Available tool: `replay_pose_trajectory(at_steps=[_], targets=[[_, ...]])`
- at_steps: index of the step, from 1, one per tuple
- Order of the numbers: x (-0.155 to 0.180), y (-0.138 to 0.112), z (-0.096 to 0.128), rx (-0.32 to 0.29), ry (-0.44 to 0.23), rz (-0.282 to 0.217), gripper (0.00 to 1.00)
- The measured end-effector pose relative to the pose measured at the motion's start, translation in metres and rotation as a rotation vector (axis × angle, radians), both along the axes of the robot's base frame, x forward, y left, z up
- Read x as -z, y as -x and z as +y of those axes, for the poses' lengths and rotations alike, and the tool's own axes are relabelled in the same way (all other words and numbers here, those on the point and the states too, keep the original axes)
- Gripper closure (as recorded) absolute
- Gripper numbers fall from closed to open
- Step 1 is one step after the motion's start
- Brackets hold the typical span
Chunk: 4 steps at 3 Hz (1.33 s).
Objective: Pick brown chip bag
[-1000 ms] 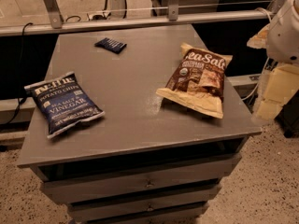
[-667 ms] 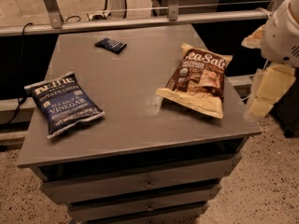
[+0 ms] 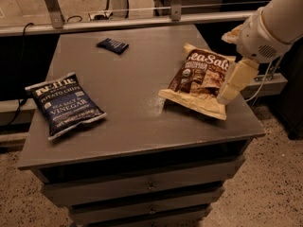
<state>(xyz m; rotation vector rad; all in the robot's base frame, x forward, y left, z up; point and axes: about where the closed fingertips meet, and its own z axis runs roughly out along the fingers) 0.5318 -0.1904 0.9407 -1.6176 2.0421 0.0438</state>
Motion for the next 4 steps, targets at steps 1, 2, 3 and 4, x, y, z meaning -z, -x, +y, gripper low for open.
replay_pose_trajectory(at_steps=[1, 2, 3, 4], targets=[[0.02, -0.037, 0.01, 0.007, -0.104, 0.007, 0.0], [0.048, -0.067, 0.019, 0.028, -0.193, 0.047, 0.0], [0.07, -0.087, 0.024, 0.05, -0.245, 0.078, 0.0], [0.08, -0.097, 0.022, 0.073, -0.267, 0.085, 0.17]])
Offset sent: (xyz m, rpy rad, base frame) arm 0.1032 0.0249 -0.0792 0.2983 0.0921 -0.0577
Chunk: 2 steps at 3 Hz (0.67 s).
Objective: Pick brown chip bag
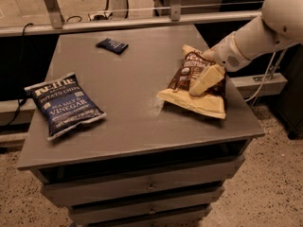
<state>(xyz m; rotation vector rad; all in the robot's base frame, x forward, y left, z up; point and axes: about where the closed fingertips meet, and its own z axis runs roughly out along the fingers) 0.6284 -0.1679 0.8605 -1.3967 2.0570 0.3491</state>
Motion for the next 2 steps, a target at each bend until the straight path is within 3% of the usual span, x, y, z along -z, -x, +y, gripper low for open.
replay_pose_trajectory(at_steps=[1, 2], targets=[[-0.005, -0.003, -0.002, 0.011, -0.017, -0.013, 0.4], [-0.03, 0.0, -0.001, 0.004, -0.034, -0.063, 0.64]])
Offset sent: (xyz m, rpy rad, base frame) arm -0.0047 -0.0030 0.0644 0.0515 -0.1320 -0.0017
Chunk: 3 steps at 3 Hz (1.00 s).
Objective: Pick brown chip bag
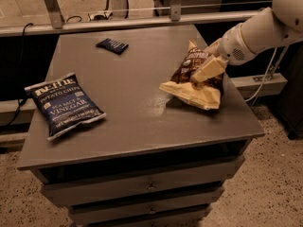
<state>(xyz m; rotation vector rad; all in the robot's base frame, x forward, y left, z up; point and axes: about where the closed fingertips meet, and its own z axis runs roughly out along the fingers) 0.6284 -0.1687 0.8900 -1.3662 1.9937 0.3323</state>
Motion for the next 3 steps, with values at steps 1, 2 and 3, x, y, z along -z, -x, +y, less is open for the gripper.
replay_pose_trajectory(at_steps=[1, 2, 3], targets=[[-0.039, 0.008, 0.002, -0.005, 0.011, -0.096, 0.87], [-0.084, 0.017, -0.006, -0.003, 0.049, -0.179, 1.0], [-0.084, 0.017, -0.005, -0.003, 0.048, -0.179, 1.0]])
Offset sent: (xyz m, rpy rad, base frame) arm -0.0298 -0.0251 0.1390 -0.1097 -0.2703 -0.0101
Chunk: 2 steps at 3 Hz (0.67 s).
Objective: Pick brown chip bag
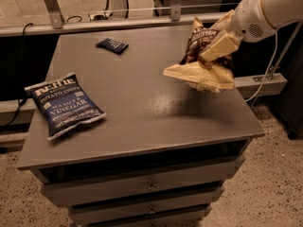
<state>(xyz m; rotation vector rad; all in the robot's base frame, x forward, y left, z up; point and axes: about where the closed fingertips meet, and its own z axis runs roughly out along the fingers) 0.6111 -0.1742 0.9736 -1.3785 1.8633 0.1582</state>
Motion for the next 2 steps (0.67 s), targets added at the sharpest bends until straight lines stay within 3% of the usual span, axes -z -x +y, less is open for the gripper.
replay_pose_trajectory(at_steps=[1, 2], targets=[[0.006, -0.005, 0.028, -0.059, -0.088, 0.013, 1.0], [-0.004, -0.016, 0.083, -0.143, -0.239, -0.003, 1.0]])
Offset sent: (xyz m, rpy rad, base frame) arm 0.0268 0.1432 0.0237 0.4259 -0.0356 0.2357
